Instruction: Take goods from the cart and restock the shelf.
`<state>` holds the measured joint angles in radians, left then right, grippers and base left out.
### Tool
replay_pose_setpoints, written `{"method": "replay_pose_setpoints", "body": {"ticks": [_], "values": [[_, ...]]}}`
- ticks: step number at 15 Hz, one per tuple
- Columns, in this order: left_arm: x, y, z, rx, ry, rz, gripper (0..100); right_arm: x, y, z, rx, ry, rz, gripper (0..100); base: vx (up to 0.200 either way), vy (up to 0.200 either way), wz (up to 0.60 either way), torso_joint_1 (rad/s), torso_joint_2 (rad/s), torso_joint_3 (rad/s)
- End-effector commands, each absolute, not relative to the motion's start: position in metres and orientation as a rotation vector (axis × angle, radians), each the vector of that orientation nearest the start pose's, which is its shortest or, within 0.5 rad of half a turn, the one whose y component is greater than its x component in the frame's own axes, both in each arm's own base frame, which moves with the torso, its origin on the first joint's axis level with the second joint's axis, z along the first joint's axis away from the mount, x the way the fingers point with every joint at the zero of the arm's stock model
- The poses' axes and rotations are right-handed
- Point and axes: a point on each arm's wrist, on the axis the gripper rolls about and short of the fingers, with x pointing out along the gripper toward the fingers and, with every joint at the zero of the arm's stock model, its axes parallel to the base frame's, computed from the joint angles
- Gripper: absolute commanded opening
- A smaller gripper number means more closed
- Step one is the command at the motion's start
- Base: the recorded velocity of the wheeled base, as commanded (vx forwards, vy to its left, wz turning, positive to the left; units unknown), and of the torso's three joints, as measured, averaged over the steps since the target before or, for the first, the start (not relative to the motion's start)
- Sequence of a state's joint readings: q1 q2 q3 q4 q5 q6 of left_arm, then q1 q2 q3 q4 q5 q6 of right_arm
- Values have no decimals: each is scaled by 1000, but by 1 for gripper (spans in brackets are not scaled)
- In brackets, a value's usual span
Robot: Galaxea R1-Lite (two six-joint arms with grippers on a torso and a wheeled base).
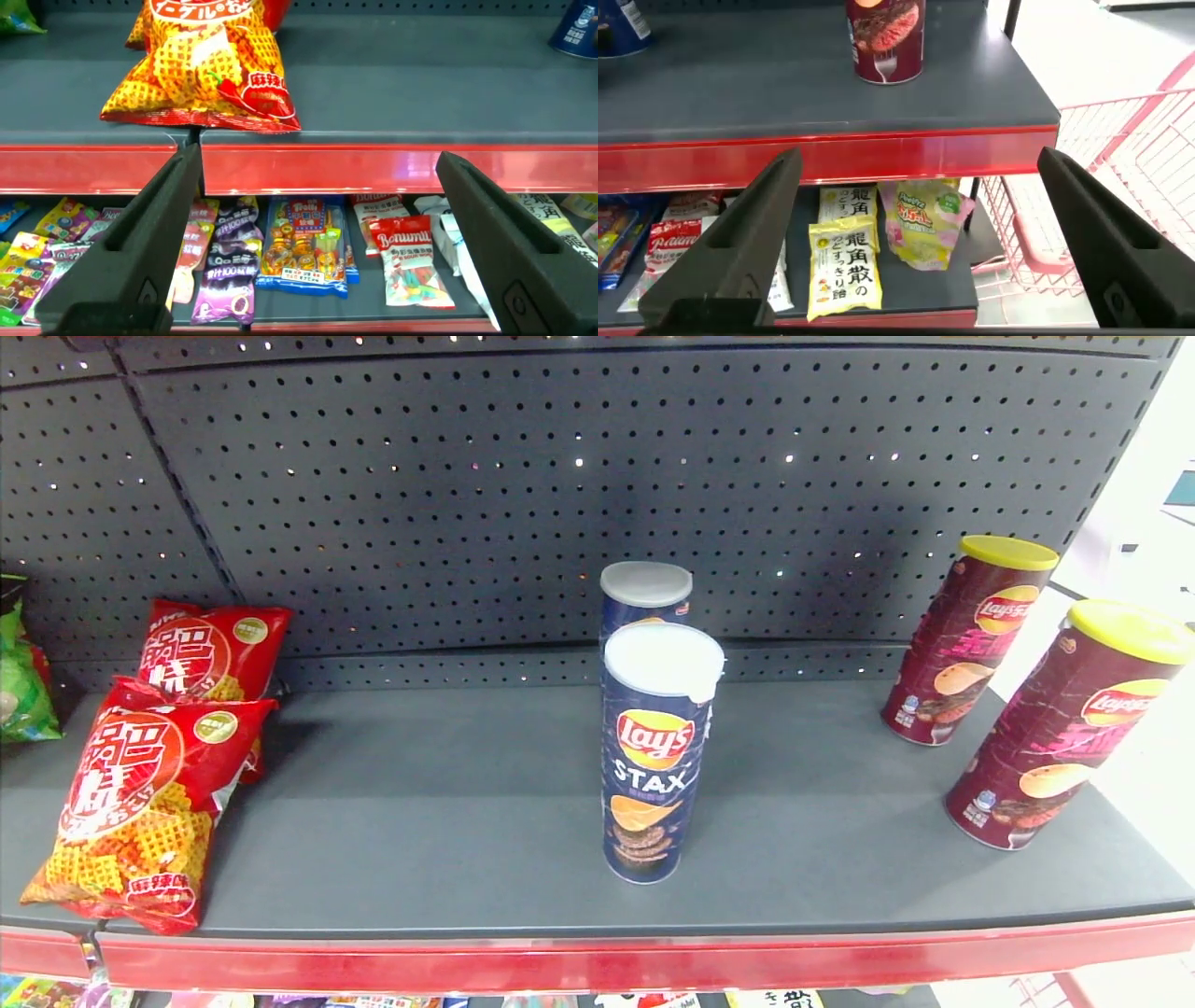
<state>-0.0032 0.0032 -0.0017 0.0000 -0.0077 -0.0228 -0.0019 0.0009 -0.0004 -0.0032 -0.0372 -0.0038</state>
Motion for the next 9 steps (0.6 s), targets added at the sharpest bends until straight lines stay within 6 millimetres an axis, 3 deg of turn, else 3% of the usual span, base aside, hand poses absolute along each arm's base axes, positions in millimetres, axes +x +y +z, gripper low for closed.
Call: {"method": "replay_pose_setpoints", "body": {"ticks": [1, 9], "values": [[-23, 0, 76, -23, 3, -11, 100, -23, -1, 75, -5, 2, -40, 100, 0, 0, 0, 0, 0, 0], [-23, 0, 76, -23, 3, -11, 100, -23, -1, 75, -5, 2, -38, 100, 0, 0, 0, 0, 0, 0]]}}
